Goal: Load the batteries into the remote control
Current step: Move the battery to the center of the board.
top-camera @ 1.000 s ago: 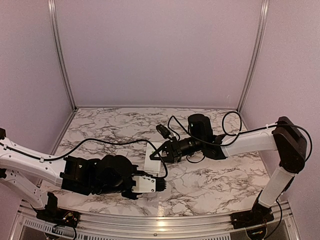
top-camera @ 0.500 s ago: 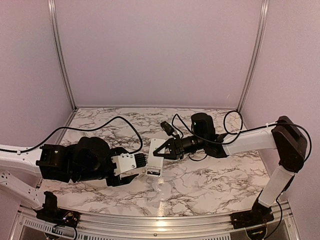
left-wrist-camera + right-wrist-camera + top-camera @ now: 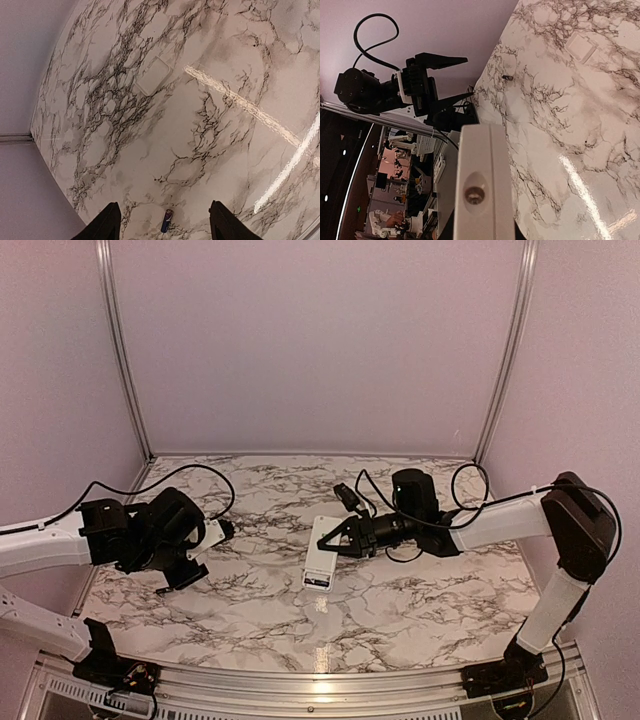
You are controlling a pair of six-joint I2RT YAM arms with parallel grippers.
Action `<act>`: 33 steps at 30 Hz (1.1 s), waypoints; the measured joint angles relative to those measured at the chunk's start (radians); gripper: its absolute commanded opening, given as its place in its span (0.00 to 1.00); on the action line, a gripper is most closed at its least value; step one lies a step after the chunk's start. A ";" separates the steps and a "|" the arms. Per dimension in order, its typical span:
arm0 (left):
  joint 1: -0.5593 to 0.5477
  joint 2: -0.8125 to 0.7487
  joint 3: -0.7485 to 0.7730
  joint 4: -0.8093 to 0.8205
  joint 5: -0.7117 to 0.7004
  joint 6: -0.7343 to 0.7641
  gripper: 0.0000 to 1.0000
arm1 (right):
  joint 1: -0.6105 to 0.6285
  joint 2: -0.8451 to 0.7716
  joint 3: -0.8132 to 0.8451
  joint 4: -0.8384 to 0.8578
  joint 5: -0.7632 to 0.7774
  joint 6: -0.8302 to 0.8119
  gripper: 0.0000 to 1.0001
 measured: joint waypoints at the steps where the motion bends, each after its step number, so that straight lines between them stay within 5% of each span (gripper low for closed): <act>1: 0.010 0.019 -0.005 -0.018 -0.009 0.000 0.62 | 0.000 0.000 0.000 0.004 0.000 0.000 0.00; 12: 0.167 0.317 -0.013 -0.110 0.016 0.013 0.57 | 0.000 0.000 -0.016 0.053 -0.011 0.007 0.00; 21: 0.315 0.437 0.037 -0.121 0.081 0.042 0.42 | 0.000 0.000 -0.018 0.074 -0.018 0.019 0.00; 33: 0.403 0.500 0.045 -0.140 0.111 0.057 0.43 | 0.000 0.001 -0.018 0.085 -0.031 0.038 0.00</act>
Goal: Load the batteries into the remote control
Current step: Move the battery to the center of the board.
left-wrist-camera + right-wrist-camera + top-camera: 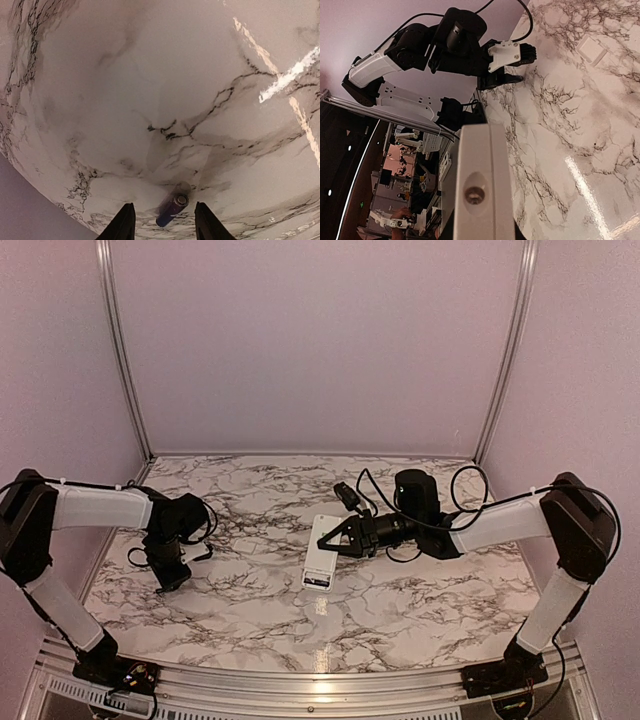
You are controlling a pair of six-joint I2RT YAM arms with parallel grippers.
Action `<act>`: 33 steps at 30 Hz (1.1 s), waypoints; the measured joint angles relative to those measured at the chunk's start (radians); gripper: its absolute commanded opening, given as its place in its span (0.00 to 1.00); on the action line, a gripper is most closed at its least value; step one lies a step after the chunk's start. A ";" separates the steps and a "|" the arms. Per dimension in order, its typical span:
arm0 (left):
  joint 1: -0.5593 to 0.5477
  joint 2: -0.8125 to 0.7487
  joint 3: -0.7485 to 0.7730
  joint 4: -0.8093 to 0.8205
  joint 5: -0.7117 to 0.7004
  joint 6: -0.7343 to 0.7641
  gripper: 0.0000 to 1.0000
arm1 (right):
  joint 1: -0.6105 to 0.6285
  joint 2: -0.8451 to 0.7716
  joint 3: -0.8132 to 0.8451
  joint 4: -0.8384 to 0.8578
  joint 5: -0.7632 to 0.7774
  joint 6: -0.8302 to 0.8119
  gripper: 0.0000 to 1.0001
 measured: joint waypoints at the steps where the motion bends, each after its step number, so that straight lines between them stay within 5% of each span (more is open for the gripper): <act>1: 0.000 -0.017 -0.008 -0.001 0.004 0.002 0.44 | 0.000 0.001 0.000 0.000 0.000 0.001 0.00; 9: 0.000 -0.158 -0.080 -0.002 0.031 0.023 0.45 | 0.000 0.005 0.000 0.014 -0.001 0.015 0.00; 33: 0.053 -0.100 -0.084 0.006 0.086 0.039 0.39 | 0.000 0.005 0.000 0.054 -0.007 0.053 0.00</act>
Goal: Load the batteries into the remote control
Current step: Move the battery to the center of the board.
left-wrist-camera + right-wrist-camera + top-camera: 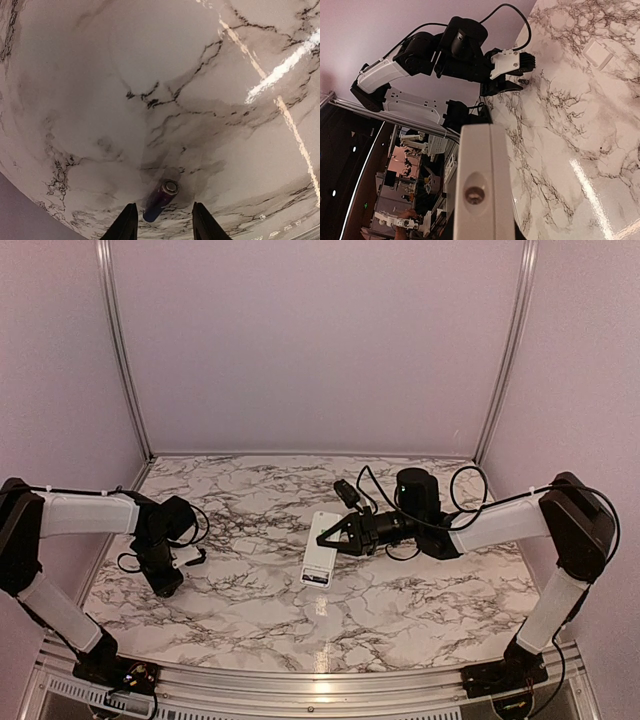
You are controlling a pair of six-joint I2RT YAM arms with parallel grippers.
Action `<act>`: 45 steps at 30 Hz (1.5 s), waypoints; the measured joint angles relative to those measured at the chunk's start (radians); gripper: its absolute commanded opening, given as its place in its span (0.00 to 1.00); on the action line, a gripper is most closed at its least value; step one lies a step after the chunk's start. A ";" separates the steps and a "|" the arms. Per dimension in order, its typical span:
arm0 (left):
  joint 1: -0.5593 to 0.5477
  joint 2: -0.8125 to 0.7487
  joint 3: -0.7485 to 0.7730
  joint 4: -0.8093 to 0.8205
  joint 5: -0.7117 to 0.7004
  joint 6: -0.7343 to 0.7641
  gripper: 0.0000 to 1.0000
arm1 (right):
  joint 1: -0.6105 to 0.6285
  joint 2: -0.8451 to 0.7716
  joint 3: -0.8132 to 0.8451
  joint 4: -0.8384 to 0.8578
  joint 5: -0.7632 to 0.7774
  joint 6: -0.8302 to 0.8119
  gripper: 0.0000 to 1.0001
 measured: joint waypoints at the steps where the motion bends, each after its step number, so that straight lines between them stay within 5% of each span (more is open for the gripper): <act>1: 0.006 0.009 0.000 0.001 0.000 0.000 0.38 | 0.000 0.000 0.000 0.004 0.000 0.002 0.00; 22: 0.014 0.188 0.147 -0.047 0.062 -0.001 0.00 | -0.020 0.000 -0.006 0.020 -0.012 0.017 0.00; 37: -0.418 0.342 0.391 0.017 0.148 0.021 0.00 | -0.167 -0.190 -0.136 -0.130 -0.004 -0.096 0.00; 45: -0.532 0.464 0.582 0.073 0.208 0.070 0.06 | -0.237 -0.264 -0.161 -0.227 0.005 -0.156 0.00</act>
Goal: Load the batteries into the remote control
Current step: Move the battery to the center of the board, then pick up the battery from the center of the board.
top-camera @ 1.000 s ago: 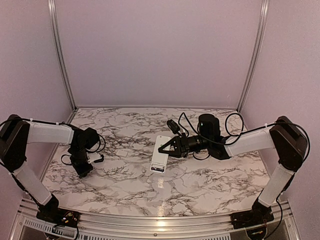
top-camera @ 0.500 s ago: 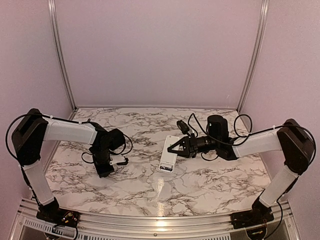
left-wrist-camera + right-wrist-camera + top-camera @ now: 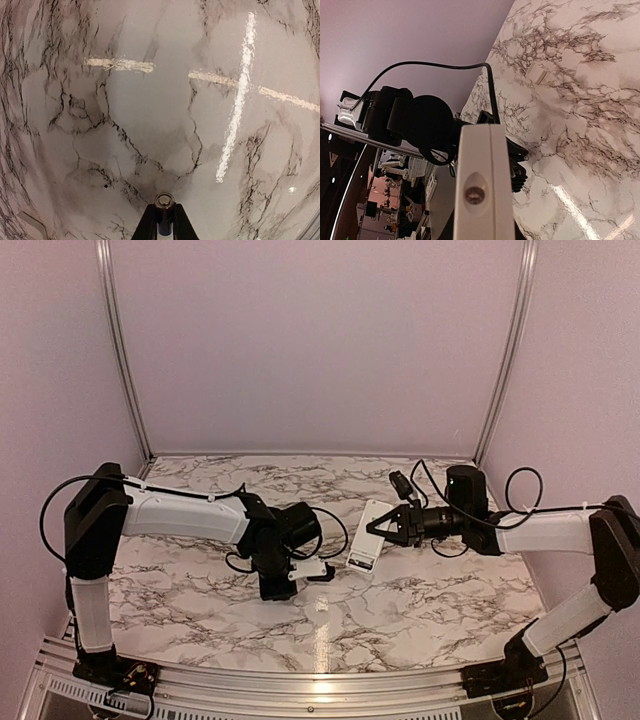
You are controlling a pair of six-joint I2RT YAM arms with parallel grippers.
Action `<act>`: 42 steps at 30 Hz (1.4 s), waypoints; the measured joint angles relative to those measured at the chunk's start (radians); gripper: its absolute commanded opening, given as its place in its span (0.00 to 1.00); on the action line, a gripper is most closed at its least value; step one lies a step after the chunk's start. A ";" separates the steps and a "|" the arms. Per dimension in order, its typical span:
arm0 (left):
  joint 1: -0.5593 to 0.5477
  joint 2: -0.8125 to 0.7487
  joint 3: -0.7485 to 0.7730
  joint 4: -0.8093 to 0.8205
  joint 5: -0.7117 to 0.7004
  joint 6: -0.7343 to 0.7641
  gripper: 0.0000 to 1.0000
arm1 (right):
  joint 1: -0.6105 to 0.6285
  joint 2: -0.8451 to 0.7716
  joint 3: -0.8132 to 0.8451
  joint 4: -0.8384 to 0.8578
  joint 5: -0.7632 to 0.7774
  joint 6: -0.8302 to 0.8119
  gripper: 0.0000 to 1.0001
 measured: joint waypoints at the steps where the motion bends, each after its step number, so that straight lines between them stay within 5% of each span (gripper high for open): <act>1: -0.003 0.011 0.010 0.008 0.006 0.002 0.07 | -0.003 -0.002 0.000 -0.007 0.000 -0.005 0.00; 9: -0.008 0.016 -0.027 0.093 0.046 -0.001 0.30 | -0.006 -0.013 0.000 -0.053 0.005 -0.029 0.00; 15: -0.010 -0.049 -0.139 0.189 0.064 0.002 0.35 | -0.006 -0.014 0.000 -0.061 0.008 -0.037 0.00; 37: 0.055 -0.207 -0.445 0.546 0.190 0.054 0.26 | -0.006 -0.027 0.000 -0.109 0.018 -0.066 0.00; 42: 0.055 -0.207 -0.470 0.599 0.203 0.070 0.13 | -0.006 -0.038 0.000 -0.113 0.019 -0.069 0.00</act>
